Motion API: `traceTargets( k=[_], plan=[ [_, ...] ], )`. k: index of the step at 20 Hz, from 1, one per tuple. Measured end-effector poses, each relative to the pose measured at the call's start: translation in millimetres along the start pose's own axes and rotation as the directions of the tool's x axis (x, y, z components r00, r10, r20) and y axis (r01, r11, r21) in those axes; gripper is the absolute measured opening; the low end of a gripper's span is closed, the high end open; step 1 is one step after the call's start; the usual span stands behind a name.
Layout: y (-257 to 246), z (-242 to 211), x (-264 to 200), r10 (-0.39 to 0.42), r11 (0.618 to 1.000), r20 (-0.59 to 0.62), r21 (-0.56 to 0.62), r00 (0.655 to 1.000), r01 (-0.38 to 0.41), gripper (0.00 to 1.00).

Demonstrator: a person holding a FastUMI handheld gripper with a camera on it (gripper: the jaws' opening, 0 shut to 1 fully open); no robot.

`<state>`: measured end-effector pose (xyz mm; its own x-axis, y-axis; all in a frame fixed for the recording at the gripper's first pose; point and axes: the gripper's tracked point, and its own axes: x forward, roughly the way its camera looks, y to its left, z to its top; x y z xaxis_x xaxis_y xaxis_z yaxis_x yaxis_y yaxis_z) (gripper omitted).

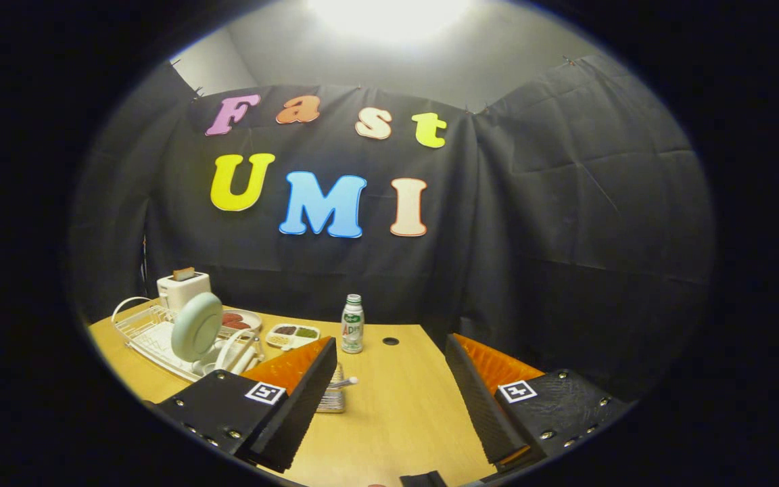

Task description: Take the plate from the dish rack, then take the spoon from the basket and place it into the plate.

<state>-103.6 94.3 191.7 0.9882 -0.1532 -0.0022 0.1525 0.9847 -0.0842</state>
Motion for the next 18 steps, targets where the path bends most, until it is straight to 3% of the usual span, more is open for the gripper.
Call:
traceTargets(
  k=[6, 12, 18],
  plan=[
    [141.0, 17.4, 8.8, 0.128, 0.987, -0.046, 0.105, 0.991, -0.122, 0.99],
    [260.1, -1.0, 63.7, 0.27, 0.948, -0.126, 0.209, 0.955, -0.24, 0.99],
    [322.7, -45.4, 131.7, 0.3, 0.937, -0.273, 0.266, 0.914, -0.228, 0.99]
  ],
)
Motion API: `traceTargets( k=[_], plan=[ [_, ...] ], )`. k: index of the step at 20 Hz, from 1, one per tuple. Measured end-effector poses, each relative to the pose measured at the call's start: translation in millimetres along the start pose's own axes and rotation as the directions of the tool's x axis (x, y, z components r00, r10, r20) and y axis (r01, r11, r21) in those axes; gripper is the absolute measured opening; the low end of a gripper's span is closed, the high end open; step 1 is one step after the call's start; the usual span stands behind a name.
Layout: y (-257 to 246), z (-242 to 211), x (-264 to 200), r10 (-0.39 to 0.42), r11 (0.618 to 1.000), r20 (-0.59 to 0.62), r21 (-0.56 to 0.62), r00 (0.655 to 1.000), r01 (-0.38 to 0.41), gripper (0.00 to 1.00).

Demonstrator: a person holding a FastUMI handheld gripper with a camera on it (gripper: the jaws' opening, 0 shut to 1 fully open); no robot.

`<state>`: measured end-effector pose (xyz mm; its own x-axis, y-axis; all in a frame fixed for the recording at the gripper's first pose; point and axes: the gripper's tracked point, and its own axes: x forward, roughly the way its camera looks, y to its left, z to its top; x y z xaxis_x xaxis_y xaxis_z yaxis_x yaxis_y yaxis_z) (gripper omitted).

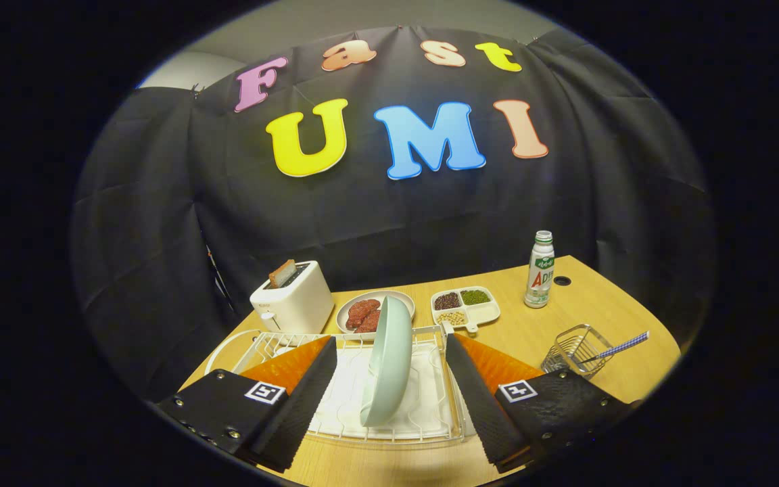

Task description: Take the plate from the dish rack, then take the spoon from the basket and place it into the plate.

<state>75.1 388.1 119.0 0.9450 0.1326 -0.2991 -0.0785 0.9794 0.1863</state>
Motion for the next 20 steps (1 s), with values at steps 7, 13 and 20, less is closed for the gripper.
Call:
traceTargets(
  k=[7, 13, 20],
  plan=[
    [0.5, -29.8, 64.1, -0.028, 0.998, -0.114, 0.06, 0.993, 0.035, 0.98],
    [-2.9, -52.6, 87.1, -0.06, 0.995, -0.223, 0.061, 0.973, 0.076, 0.56],
    [-13.3, -51.6, 81.6, -0.26, 0.966, -0.235, -0.067, 0.937, 0.251, 0.31]
  ],
)
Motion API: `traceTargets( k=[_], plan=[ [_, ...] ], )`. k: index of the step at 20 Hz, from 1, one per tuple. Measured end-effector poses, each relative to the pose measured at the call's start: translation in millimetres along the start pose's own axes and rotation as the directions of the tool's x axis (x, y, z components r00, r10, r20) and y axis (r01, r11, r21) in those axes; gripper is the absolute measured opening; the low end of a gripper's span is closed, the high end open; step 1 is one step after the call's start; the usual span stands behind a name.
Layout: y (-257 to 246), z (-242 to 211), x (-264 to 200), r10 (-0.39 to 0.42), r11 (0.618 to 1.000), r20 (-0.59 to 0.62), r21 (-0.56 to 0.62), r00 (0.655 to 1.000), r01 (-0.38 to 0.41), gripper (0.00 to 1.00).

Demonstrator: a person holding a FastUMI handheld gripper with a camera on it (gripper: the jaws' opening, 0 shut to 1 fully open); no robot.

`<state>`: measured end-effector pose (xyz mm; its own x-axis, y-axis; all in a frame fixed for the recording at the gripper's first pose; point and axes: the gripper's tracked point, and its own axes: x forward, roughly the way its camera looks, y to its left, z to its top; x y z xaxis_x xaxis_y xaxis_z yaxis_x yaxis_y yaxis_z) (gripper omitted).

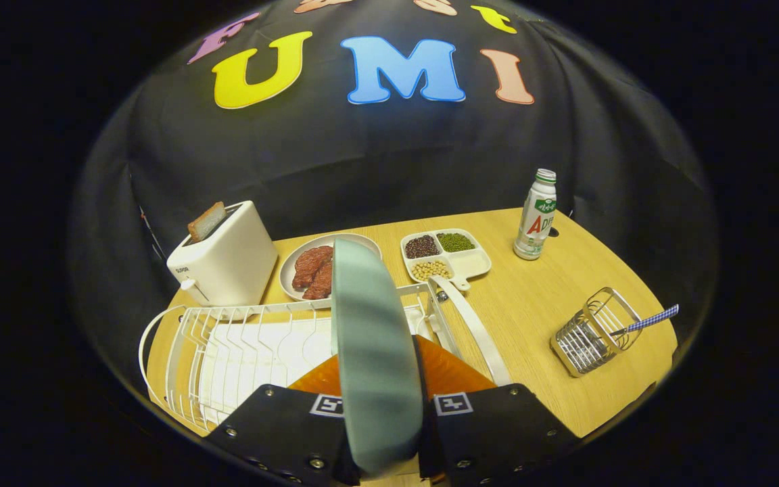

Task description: Take the plate from the dish rack, then take the spoon from the basket and place it into the plate.

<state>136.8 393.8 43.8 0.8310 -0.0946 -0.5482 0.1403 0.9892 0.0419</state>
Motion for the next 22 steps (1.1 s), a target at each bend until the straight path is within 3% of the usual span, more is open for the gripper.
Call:
traceTargets(
  k=[7, 16, 22],
  plan=[
    [4.2, 29.6, -27.5, -0.145, 0.98, 0.071, -0.125, 0.987, 0.153, 0.31],
    [-22.8, 45.8, -104.2, -0.18, 0.977, 0.15, -0.09, 0.972, 0.195, 0.31],
    [-62.9, 7.6, -169.3, -0.197, 0.974, 0.141, -0.082, 0.97, 0.21, 0.31]
  ],
)
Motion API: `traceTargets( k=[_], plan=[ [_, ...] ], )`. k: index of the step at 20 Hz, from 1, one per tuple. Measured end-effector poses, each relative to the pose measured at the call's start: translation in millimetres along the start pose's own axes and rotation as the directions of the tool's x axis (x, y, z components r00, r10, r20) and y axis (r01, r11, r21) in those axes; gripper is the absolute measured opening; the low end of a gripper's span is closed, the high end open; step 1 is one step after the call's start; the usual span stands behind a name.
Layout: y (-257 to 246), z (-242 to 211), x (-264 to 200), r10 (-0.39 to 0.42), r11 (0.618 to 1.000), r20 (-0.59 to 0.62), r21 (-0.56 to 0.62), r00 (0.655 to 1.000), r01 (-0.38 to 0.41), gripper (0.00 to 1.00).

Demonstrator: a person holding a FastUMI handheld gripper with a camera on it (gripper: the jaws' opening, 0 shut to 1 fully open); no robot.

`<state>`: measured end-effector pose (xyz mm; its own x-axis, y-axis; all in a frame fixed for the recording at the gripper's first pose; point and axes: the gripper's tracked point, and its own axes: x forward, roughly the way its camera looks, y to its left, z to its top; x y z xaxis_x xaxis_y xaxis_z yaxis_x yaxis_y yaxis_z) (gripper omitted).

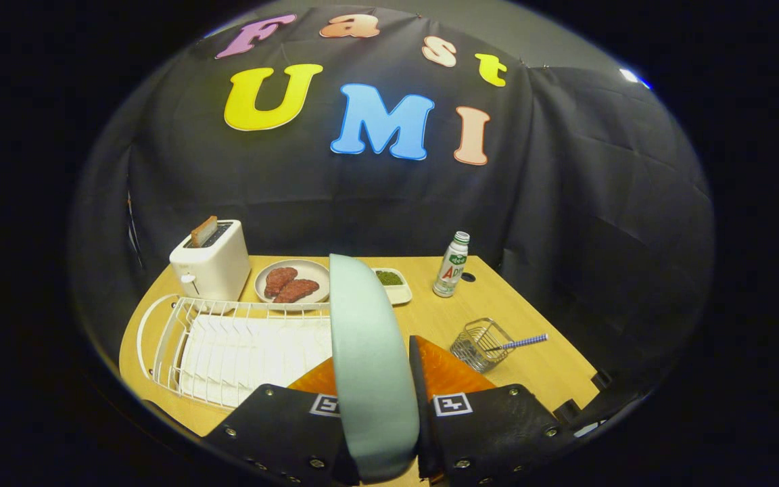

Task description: Take the plate from the dish rack, then take the spoon from the basket and place it into the plate.

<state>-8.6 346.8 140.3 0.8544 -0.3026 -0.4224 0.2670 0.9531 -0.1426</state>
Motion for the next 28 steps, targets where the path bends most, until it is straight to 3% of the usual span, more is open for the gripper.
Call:
traceTargets(
  k=[10, 15, 19, 24, 28],
  plan=[
    [-44.7, -105.1, -27.7, 0.055, 0.997, -0.144, -0.051, 0.988, -0.063, 0.32],
    [-35.7, -151.1, -23.9, 0.15, 0.989, -0.253, 0.049, 0.956, -0.142, 0.32],
    [-26.2, -163.0, -20.4, 0.224, 0.97, -0.28, 0.155, 0.934, -0.186, 0.32],
    [-2.2, -172.2, -10.0, 0.351, 0.913, -0.287, 0.315, 0.891, -0.258, 0.32],
    [27.2, -193.7, -6.1, 0.487, 0.828, -0.324, 0.466, 0.811, -0.311, 0.32]
  ],
)
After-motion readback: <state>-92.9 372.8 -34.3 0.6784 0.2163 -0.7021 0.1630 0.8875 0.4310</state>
